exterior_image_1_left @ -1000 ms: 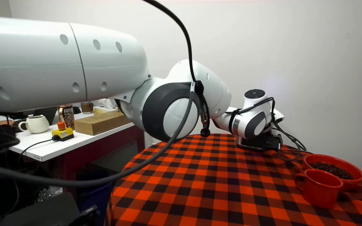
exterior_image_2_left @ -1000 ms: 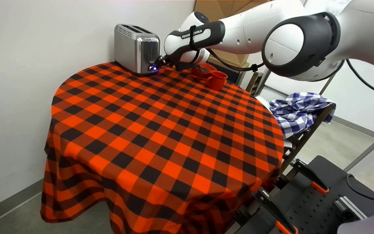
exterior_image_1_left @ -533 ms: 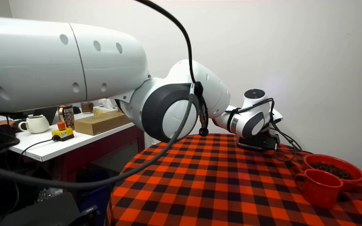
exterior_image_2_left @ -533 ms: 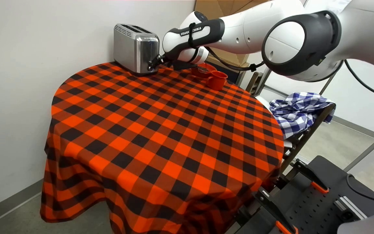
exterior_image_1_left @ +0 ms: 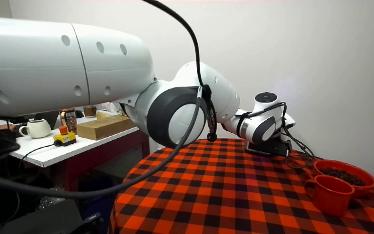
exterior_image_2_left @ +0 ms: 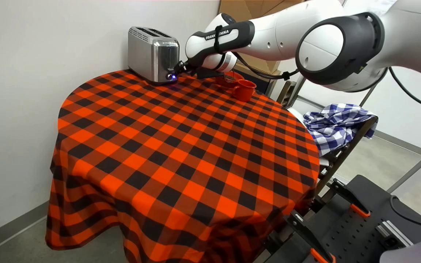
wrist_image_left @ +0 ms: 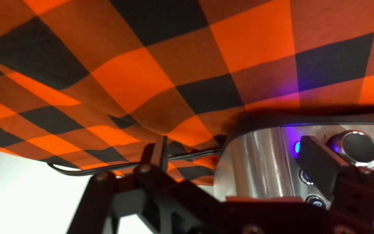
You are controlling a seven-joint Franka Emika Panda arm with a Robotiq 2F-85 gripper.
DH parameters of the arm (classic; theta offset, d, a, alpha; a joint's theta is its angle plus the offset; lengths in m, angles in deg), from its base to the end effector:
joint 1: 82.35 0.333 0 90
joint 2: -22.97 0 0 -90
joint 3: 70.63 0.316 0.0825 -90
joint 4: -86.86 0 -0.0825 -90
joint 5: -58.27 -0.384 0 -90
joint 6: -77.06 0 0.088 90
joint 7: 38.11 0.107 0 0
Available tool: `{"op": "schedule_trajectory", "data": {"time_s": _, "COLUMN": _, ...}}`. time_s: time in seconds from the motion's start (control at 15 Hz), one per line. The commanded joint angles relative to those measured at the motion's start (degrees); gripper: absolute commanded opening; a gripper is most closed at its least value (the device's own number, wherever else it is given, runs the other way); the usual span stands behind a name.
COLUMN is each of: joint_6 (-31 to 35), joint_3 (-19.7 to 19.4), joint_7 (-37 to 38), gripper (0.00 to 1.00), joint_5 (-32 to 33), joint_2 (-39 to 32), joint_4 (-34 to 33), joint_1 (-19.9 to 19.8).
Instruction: Turn off the toaster
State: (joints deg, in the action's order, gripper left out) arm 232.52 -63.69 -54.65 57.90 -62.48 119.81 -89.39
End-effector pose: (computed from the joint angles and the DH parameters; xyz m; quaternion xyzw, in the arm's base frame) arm 0.8307 -0.0705 0.1353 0.9444 0.0614 0.3228 0.0051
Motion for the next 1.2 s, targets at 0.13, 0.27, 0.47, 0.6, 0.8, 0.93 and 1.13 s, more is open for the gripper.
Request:
{"op": "schedule_trajectory", "data": {"time_s": 0.13, "joint_6": -2.76, "joint_3": 0.13, "joint_7": 0.38, "gripper": 1.0, "joint_5": -1.18, "joint_2": 0.0, "joint_4": -0.86, "joint_1": -0.17}}
{"op": "schedule_trajectory", "data": {"time_s": 0.27, "joint_6": -4.8, "joint_3": 0.71, "joint_7": -0.22, "gripper": 1.0, "joint_5": -1.44, "joint_2": 0.0, "joint_4": -1.1, "joint_1": -0.22}}
{"op": "schedule_trajectory", "data": {"time_s": 0.47, "joint_6": -6.44, "joint_3": 0.35, "joint_7": 0.18, "gripper": 1.0, "joint_5": -1.41, "joint_2": 0.02, "joint_4": -1.33, "joint_1": -0.12}}
{"op": "schedule_trajectory", "data": {"time_s": 0.6, "joint_6": -5.46, "joint_3": -0.53, "joint_7": 0.93, "gripper": 1.0, "joint_5": -1.07, "joint_2": 0.02, "joint_4": -1.2, "joint_1": 0.05}}
{"op": "schedule_trajectory", "data": {"time_s": 0.8, "joint_6": -2.87, "joint_3": -1.32, "joint_7": 1.19, "gripper": 1.0, "joint_5": -0.71, "joint_2": 0.02, "joint_4": -0.75, "joint_1": 0.2}}
{"op": "schedule_trajectory", "data": {"time_s": 0.93, "joint_6": -0.16, "joint_3": -1.35, "joint_7": 0.78, "gripper": 1.0, "joint_5": -0.64, "joint_2": 0.02, "joint_4": -0.15, "joint_1": 0.29}}
{"op": "schedule_trajectory", "data": {"time_s": 1.13, "joint_6": 2.61, "joint_3": -0.82, "joint_7": 0.37, "gripper": 1.0, "joint_5": -0.68, "joint_2": 0.02, "joint_4": 0.57, "joint_1": 0.6}}
